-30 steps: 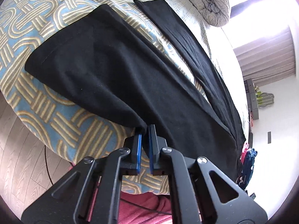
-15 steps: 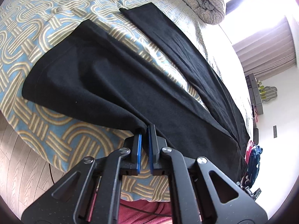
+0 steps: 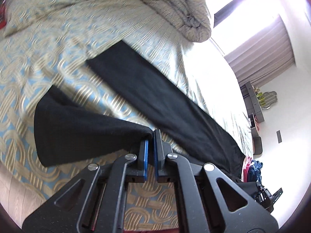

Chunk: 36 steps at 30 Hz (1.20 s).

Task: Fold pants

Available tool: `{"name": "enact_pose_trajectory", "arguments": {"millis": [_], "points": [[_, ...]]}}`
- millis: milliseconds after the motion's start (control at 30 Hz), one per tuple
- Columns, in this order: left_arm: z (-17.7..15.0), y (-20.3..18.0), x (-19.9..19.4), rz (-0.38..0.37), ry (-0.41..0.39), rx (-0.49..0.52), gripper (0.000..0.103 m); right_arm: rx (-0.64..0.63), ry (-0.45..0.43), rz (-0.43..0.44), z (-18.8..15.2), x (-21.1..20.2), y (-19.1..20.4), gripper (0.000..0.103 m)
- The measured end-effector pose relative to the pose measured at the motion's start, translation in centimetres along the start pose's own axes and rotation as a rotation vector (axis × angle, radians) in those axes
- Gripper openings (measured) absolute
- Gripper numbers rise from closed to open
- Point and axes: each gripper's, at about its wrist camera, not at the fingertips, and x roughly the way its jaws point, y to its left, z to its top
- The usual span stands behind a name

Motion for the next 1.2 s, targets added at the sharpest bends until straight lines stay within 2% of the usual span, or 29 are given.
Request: {"name": "enact_pose_trajectory", "arguments": {"millis": [200, 333, 433, 533, 600, 633, 700, 800, 867, 933, 1000, 1033, 1067, 1100, 1167, 1200], "points": [[6.3, -3.9, 3.6, 0.035, -0.033, 0.089, 0.006, -0.096, -0.021, 0.006, 4.7, 3.6, 4.1, 0.007], [11.2, -4.1, 9.3, 0.071, 0.042, 0.043, 0.006, -0.113, 0.050, -0.034, 7.8, 10.0, 6.0, 0.007], [13.8, -3.0, 15.1, 0.151, 0.155, -0.016, 0.008, -0.152, 0.139, -0.139, 9.6, 17.0, 6.8, 0.012], [14.7, -1.9, 18.7, 0.250, 0.227, -0.025, 0.010, -0.209, 0.256, -0.272, 10.3, 23.9, 6.6, 0.020], [15.1, -1.4, 19.7, 0.263, 0.246, -0.049, 0.011, -0.228, 0.252, -0.366, 10.6, 25.9, 5.9, 0.022], [15.3, -1.3, 19.9, 0.265, 0.248, -0.047, 0.011, -0.228, 0.234, -0.395, 10.9, 26.1, 5.4, 0.025], [15.7, -1.6, 19.9, 0.292, 0.239, -0.012, 0.011, -0.202, 0.220, -0.386, 11.6, 26.0, 4.3, 0.026], [17.0, -2.5, 19.3, 0.400, 0.173, 0.092, 0.012, -0.182, 0.231, -0.359, 12.2, 25.9, 3.4, 0.026], [18.0, -2.6, 18.8, 0.446, 0.149, 0.136, 0.012, -0.219, 0.207, -0.389, 12.5, 25.5, 3.6, 0.026], [19.2, -1.9, 18.3, 0.451, 0.147, 0.127, 0.012, -0.259, 0.154, -0.445, 13.0, 25.3, 4.0, 0.026], [19.7, -1.2, 17.2, 0.438, 0.135, 0.104, 0.013, -0.306, 0.076, -0.583, 13.8, 25.1, 4.1, 0.026], [19.8, -0.9, 16.6, 0.428, 0.125, 0.097, 0.017, -0.318, 0.058, -0.610, 14.2, 25.1, 3.8, 0.026], [19.7, -0.6, 15.9, 0.418, 0.113, 0.094, 0.025, -0.310, 0.067, -0.616, 14.7, 25.1, 3.2, 0.026], [19.6, -0.2, 15.2, 0.413, 0.100, 0.096, 0.030, -0.281, 0.087, -0.603, 15.0, 24.9, 2.5, 0.026], [19.4, 0.1, 14.3, 0.428, 0.076, 0.112, 0.048, -0.214, 0.116, -0.528, 15.0, 23.9, 1.4, 0.027], [19.1, 0.9, 13.5, 0.447, 0.068, 0.127, 0.050, -0.204, 0.127, -0.504, 14.7, 23.3, 1.2, 0.027]]}}
